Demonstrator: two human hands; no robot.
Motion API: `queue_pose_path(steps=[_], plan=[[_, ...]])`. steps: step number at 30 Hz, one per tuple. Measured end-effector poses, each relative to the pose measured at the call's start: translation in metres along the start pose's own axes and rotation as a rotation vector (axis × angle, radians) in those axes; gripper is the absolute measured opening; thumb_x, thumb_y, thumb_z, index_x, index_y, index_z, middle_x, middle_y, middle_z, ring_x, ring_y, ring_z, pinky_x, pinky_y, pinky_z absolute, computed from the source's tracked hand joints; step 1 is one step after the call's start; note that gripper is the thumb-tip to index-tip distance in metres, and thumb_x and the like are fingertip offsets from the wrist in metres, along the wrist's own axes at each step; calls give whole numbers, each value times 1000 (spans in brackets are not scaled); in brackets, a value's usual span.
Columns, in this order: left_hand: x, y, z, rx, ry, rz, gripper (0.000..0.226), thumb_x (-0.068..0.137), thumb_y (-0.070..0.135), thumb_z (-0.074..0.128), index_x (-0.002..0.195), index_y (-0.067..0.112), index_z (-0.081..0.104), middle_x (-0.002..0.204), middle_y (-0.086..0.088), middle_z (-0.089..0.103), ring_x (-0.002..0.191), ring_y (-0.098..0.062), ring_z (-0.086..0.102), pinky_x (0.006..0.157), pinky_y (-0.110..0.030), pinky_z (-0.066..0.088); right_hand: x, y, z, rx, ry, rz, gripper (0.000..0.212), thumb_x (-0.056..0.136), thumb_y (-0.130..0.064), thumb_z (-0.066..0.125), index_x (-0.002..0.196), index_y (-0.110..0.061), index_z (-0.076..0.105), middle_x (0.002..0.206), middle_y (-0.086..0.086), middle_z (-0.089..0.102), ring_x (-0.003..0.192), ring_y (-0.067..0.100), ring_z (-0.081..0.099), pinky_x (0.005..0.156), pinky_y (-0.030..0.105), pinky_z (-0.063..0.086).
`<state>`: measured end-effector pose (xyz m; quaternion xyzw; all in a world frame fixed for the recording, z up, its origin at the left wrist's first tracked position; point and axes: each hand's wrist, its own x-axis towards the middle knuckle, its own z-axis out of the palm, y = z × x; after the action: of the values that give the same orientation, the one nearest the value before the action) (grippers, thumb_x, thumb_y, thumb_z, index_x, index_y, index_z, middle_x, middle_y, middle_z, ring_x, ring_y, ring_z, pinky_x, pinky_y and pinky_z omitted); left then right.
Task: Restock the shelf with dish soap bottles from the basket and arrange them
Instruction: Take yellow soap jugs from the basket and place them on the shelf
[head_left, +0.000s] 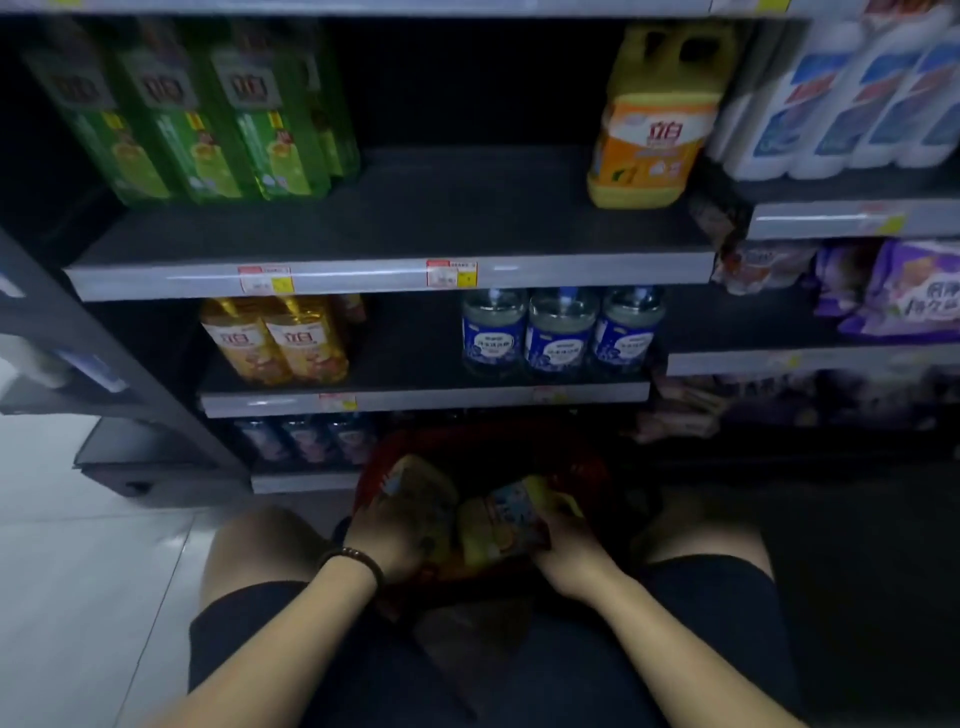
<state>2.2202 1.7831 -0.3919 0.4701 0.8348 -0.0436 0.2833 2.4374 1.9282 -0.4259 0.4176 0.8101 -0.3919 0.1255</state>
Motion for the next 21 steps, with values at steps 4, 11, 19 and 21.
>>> queue_pose_path(steps=[4,11,19,21], plan=[[14,5,29,143,-42,13,67,104,53,50,163,27,32,165,-6,39,149,-30,40,121,-38,34,2,20,16,5,-85,20,42,106,-29,54,148,-27,53,142,0,60,133,24,56,102,25,42],[58,-30,65,570,-168,-2,64,104,67,35,156,30,45,161,-1,44,151,-34,31,117,-49,29,24,27,20,-4,-119,66,14,104,-25,59,116,-28,63,120,-1,66,112,21,63,96,33,53],[58,-8,55,650,-78,-86,51,101,59,47,139,28,62,139,-1,62,133,-33,48,112,-48,34,40,15,26,-11,-118,-8,31,104,-27,59,135,-26,60,135,1,64,120,23,62,100,35,53],[54,-11,49,625,-22,-50,46,102,56,47,136,30,64,138,0,64,133,-32,48,112,-47,34,42,15,28,-7,-105,-12,26,103,-28,59,129,-27,60,130,1,64,117,23,63,100,39,55]])
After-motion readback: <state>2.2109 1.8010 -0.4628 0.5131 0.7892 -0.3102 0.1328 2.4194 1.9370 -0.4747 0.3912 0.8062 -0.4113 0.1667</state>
